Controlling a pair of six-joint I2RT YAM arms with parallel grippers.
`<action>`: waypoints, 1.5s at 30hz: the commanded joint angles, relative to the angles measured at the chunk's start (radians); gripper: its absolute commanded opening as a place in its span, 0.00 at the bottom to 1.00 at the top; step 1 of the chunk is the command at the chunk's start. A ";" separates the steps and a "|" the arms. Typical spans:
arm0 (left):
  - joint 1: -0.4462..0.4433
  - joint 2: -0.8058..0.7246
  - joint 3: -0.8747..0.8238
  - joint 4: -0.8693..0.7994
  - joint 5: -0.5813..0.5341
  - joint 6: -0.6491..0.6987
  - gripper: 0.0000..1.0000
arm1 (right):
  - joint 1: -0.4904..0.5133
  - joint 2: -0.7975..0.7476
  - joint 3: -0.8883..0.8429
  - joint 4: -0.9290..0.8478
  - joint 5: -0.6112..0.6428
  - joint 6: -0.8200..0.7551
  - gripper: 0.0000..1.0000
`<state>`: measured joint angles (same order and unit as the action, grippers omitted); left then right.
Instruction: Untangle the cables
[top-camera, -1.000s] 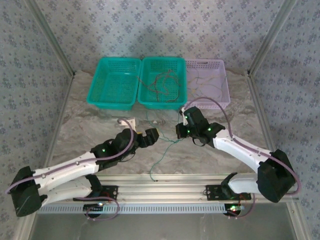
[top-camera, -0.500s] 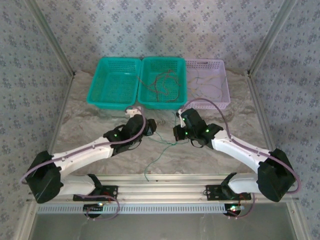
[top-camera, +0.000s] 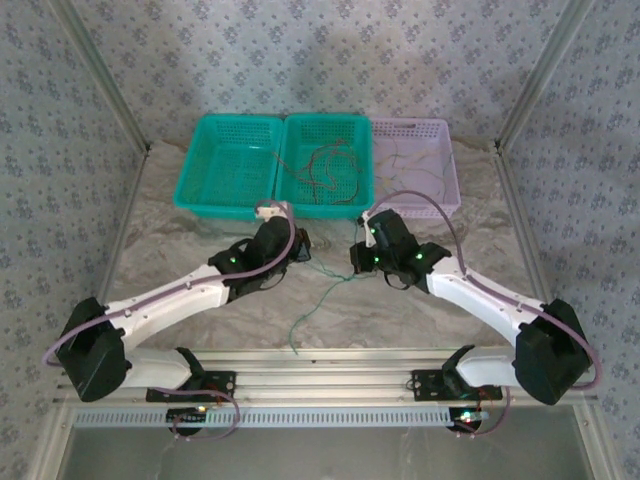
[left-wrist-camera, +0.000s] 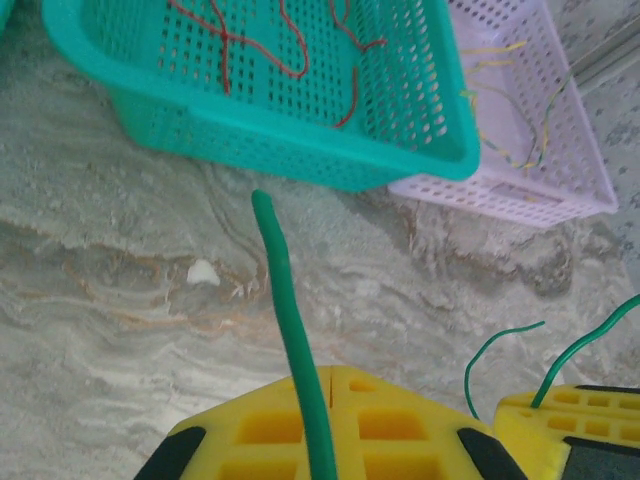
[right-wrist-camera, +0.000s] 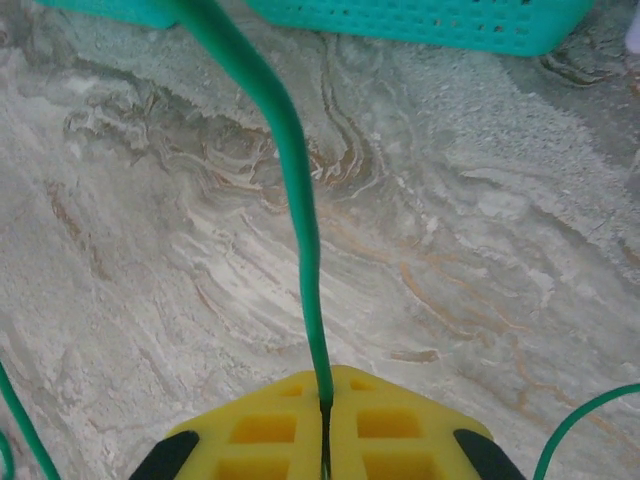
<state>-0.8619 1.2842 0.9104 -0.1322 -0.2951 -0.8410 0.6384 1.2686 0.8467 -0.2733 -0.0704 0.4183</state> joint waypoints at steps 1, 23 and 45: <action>0.052 -0.045 0.058 -0.073 -0.018 0.062 0.00 | -0.071 -0.076 -0.023 0.003 -0.043 -0.006 0.16; 0.296 -0.233 0.139 -0.317 0.049 0.181 0.00 | -0.417 -0.302 -0.118 -0.089 -0.133 0.014 0.07; 0.302 -0.237 0.160 -0.291 0.140 0.128 0.00 | -0.182 -0.263 -0.193 0.151 -0.349 0.026 0.69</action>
<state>-0.5518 1.0554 1.0233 -0.4252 -0.1688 -0.7010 0.3622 0.9878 0.6689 -0.1947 -0.4034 0.4736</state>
